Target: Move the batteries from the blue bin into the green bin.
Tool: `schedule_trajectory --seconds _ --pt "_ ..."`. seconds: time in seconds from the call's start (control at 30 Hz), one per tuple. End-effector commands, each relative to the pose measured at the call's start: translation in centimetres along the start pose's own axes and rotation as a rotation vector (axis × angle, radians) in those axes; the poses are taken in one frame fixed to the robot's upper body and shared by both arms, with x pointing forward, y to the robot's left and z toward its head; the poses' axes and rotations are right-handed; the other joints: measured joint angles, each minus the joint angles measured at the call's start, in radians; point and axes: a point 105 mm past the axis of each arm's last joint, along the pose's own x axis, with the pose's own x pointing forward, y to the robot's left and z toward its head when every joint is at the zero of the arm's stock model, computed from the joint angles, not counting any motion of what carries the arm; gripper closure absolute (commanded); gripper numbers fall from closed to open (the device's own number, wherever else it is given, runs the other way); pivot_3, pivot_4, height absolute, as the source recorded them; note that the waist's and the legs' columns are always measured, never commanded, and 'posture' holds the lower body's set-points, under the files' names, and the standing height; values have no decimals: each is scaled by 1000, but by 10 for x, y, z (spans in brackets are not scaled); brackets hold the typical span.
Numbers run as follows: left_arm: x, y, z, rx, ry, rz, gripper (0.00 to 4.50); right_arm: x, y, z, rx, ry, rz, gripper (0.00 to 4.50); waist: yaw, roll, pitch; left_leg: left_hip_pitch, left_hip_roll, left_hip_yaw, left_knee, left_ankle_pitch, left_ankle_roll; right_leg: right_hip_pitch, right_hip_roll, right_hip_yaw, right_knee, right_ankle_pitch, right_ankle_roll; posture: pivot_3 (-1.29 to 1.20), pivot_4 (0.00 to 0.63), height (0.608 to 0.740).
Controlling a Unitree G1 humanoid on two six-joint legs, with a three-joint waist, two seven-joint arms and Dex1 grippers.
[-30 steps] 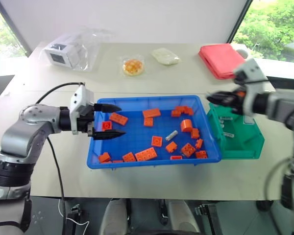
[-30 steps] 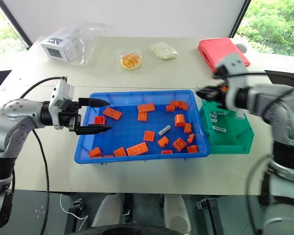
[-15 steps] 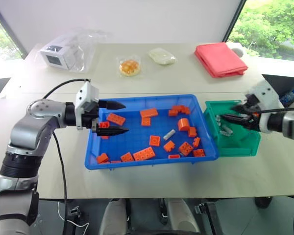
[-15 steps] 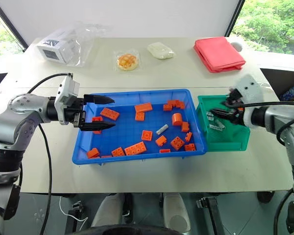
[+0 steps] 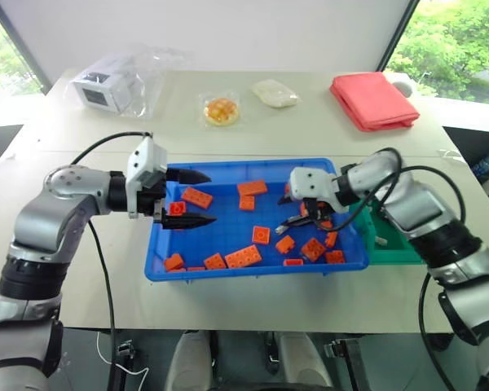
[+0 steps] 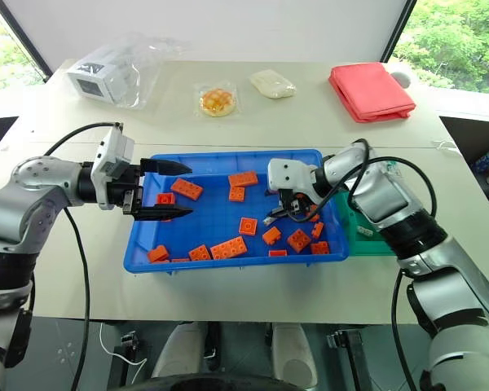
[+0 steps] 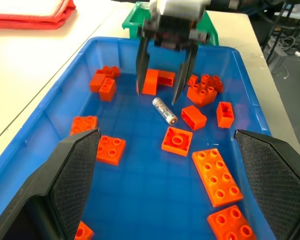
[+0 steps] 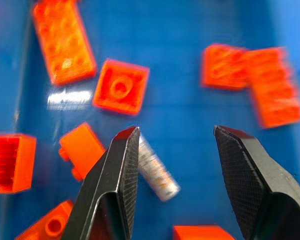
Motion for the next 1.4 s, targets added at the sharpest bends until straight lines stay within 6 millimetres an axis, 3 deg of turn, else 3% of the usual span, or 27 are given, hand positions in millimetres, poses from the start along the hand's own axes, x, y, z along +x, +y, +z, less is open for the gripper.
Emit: schedule_trajectory --seconds 0.03,0.23,0.33,0.43,0.5,0.63,0.73,0.8,0.87,1.0,1.07,1.2,1.3,1.4 --pt "-12 -3 10 34 -10 46 0 -3 -7 -8 -98 75 30 2099 -2 0 0 0 0 0 0 0 0 0 0 0 0 0 0 0 150 734" --pt "-20 -9 6 19 3 82 0 12 -7 -18 -112 88 88 2099 -7 0 0 2 0 -1 0 0 0 0 1 0 3 0 0 0 150 734" --pt "-20 -9 6 18 1 89 0 19 -6 -17 -70 53 102 2926 -6 0 0 3 1 -1 0 0 0 1 1 0 4 0 -1 0 150 734" --pt "-19 -8 7 19 -2 92 0 18 -3 -11 -23 5 113 4405 -4 0 0 3 1 -1 0 0 -1 1 1 0 4 -1 -3 0 150 734" --pt "-18 -7 7 21 -4 87 0 11 -5 -5 31 -40 84 4465 -1 0 0 3 1 -1 0 0 -1 2 1 0 4 -1 -3 0 150 734" --pt "-16 -3 8 21 -10 81 0 -28 -21 10 168 -147 -85 4465 2 0 0 2 1 -1 0 0 -1 1 1 0 4 -1 -2 0 150 734" --pt "-15 -1 7 14 -16 77 0 -70 -28 14 311 -215 -233 4465 2 0 0 3 1 -1 0 0 -1 1 0 0 4 -1 -2 0 150 734" --pt "-15 0 5 11 -15 69 0 -111 -28 1 418 -212 -378 4465 6 0 0 3 0 -1 0 0 -1 1 0 0 4 -1 -3 0 150 734" --pt "-15 1 4 10 -13 64 0 -133 -22 -9 481 -191 -464 4465 11 0 0 2 0 -1 0 0 -1 1 0 -1 3 -1 -3 0 150 734" --pt "-16 7 3 10 -12 58 0 -165 -4 -40 600 -100 -601 4465 9 0 0 3 0 -1 0 0 -1 1 -1 -1 2 -2 -3 0 150 734" --pt "-15 11 4 11 -13 52 0 -165 6 -55 639 -62 -647 4465 4 0 0 3 0 -1 0 0 -1 1 -1 0 3 -2 -3 0 150 734" --pt "-13 17 4 18 -15 42 0 -149 13 -71 658 -21 -679 2480 -9 0 0 3 0 0 0 0 -1 1 0 1 3 -2 -3 0 150 734" --pt "-11 19 7 24 -21 37 0 -151 9 -77 626 3 -712 929 -8 0 0 3 0 -1 0 0 -1 1 1 1 3 -2 -3 0 150 734" --pt "-17 19 8 30 -19 39 0 -162 7 -71 542 -11 -718 929 -3 0 0 3 0 -1 0 0 -1 1 1 1 3 -2 -3 0 150 734"
